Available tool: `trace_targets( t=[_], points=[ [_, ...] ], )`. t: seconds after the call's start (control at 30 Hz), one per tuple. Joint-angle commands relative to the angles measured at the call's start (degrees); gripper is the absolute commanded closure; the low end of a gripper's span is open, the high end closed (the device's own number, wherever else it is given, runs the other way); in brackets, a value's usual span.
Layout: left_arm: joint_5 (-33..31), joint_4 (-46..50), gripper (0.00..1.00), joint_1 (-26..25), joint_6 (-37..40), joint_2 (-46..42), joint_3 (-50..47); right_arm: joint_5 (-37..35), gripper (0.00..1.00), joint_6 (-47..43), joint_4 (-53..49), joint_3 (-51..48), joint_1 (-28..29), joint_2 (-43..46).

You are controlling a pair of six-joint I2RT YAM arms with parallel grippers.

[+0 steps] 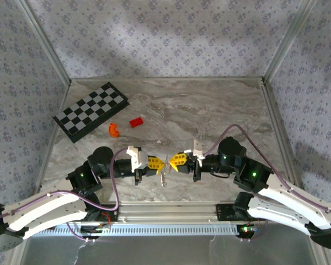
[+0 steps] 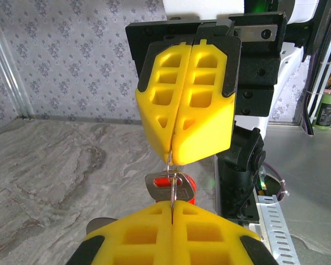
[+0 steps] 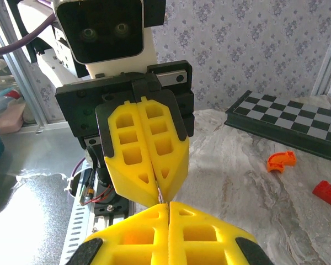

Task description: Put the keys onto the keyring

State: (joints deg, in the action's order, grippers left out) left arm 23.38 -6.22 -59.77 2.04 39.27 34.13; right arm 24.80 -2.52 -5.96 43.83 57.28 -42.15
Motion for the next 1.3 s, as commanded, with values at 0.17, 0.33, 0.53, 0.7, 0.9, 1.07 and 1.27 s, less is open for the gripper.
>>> trace_targets(
  t=[0.17, 0.33, 0.53, 0.7, 0.9, 1.07, 1.27],
  points=[
    [0.5, -2.9, 1.00, -0.4, -0.2, -0.3, 1.9, 1.7, 1.00, 0.9, 1.8, -0.2, -0.2, 0.1],
    [0.6, -2.7, 1.00, -0.4, -0.1, -0.2, 2.1, 1.4, 1.00, 0.6, 1.3, -0.1, -0.1, -0.2],
    [0.6, -2.9, 1.00, -0.4, -0.2, -0.2, 2.0, 1.8, 1.00, 0.5, 1.3, 0.1, -0.1, -0.4],
    [0.6, -2.7, 1.00, -0.4, -0.1, -0.2, 2.1, 2.2, 1.00, 0.3, 0.9, 0.1, -0.1, -0.2],
    [0.5, -2.6, 1.00, -0.4, -0.1, -0.2, 2.0, 2.6, 1.00, 0.5, 1.0, 0.2, -0.1, 0.1],
    [0.5, -2.6, 1.00, -0.4, -0.2, -0.2, 2.0, 2.7, 1.00, 1.0, 1.0, -0.1, -0.3, 1.5],
    [0.6, -2.9, 1.00, -0.4, -0.1, -0.2, 2.0, 2.6, 1.00, 1.6, 1.0, -0.4, -0.5, 1.9]
  ],
)
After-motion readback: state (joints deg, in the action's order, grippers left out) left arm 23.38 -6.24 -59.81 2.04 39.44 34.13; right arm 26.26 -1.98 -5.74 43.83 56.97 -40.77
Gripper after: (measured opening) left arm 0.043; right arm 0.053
